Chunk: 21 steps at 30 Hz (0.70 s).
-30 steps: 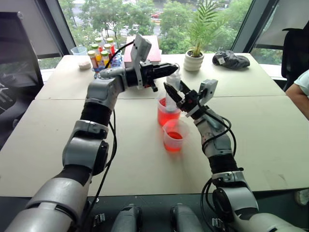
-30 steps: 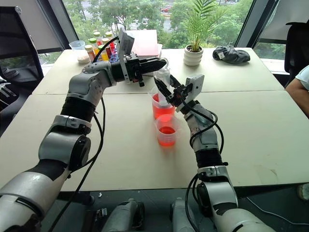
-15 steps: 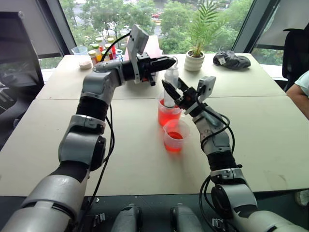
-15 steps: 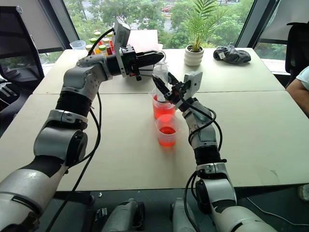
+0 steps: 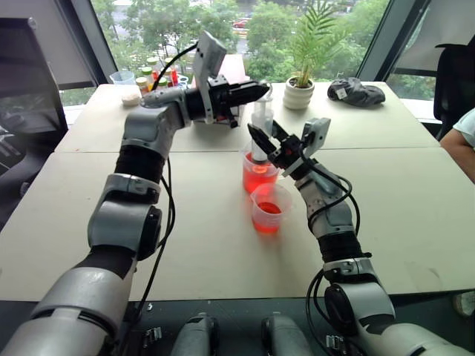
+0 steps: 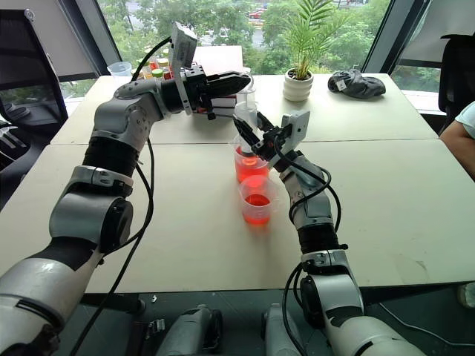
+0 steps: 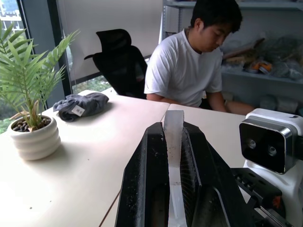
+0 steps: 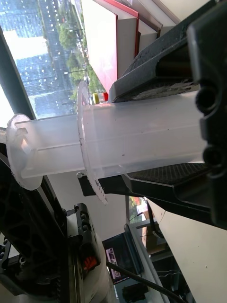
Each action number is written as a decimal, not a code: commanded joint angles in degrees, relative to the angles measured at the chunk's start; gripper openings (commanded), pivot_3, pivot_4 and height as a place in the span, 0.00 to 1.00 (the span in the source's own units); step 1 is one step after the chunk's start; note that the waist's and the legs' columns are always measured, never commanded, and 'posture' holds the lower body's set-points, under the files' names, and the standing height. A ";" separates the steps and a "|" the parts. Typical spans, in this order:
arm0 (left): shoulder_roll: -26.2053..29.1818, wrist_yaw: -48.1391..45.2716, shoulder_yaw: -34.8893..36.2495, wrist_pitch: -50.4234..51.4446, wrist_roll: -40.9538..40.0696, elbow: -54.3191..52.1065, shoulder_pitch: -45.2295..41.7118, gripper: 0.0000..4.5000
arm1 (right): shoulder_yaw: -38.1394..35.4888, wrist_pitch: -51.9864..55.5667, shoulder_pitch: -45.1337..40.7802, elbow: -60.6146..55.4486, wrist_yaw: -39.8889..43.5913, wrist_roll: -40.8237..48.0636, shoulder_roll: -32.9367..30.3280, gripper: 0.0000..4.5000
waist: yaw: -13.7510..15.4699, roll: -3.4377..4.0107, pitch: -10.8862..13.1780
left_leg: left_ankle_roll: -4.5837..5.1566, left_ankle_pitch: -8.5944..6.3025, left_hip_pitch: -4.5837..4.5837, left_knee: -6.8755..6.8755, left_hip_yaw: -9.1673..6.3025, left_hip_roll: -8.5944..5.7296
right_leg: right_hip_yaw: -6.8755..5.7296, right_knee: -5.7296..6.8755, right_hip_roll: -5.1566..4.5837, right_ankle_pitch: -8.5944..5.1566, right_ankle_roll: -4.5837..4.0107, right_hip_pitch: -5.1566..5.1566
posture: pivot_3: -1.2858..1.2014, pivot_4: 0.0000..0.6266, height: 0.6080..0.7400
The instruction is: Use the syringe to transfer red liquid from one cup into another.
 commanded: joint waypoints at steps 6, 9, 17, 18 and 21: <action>2.88 0.34 4.15 1.47 -2.75 -8.35 0.29 0.61 | -0.34 -1.85 -3.42 0.97 1.47 -0.07 -1.73 0.32 | -0.12 0.00 0.00 | 0.00 0.00 0.00 0.00 0.00 0.02 | 0.01 0.02 0.01 0.00 0.00 -0.02 | 0.52 0.24 1.00; 3.71 -0.87 3.78 3.15 -3.34 -11.85 2.60 0.95 | -0.74 -2.27 -4.71 1.91 1.55 0.03 -2.38 0.32 | -0.11 0.01 0.00 | 0.00 0.00 0.00 0.00 0.00 0.02 | 0.01 0.03 0.01 0.00 0.00 -0.02 | 0.52 0.24 1.00; 8.36 -3.67 3.66 9.01 -4.71 -20.28 9.26 0.99 | -1.79 -3.40 -7.13 3.63 1.26 0.21 -3.20 0.32 | -0.14 0.01 0.00 | -0.01 0.00 0.01 0.00 0.00 0.03 | 0.02 0.06 0.00 0.00 0.00 -0.03 | 0.52 0.24 1.00; 8.71 -3.46 3.78 9.28 -4.72 -20.65 9.67 0.99 | -1.92 -3.43 -7.36 3.50 1.21 0.29 -3.32 0.32 | -0.13 0.01 0.00 | -0.01 0.01 0.01 0.00 0.00 0.03 | 0.02 0.06 0.00 0.00 0.00 -0.03 | 0.52 0.24 1.00; 9.40 -2.80 4.22 10.10 -5.10 -21.41 10.45 0.99 | -2.44 -1.18 -8.28 -0.41 0.59 1.29 -4.35 0.32 | 0.05 0.01 0.00 | -0.02 0.01 0.01 0.00 0.00 0.02 | 0.02 0.06 -0.03 0.00 0.00 -0.02 | 0.52 0.24 1.00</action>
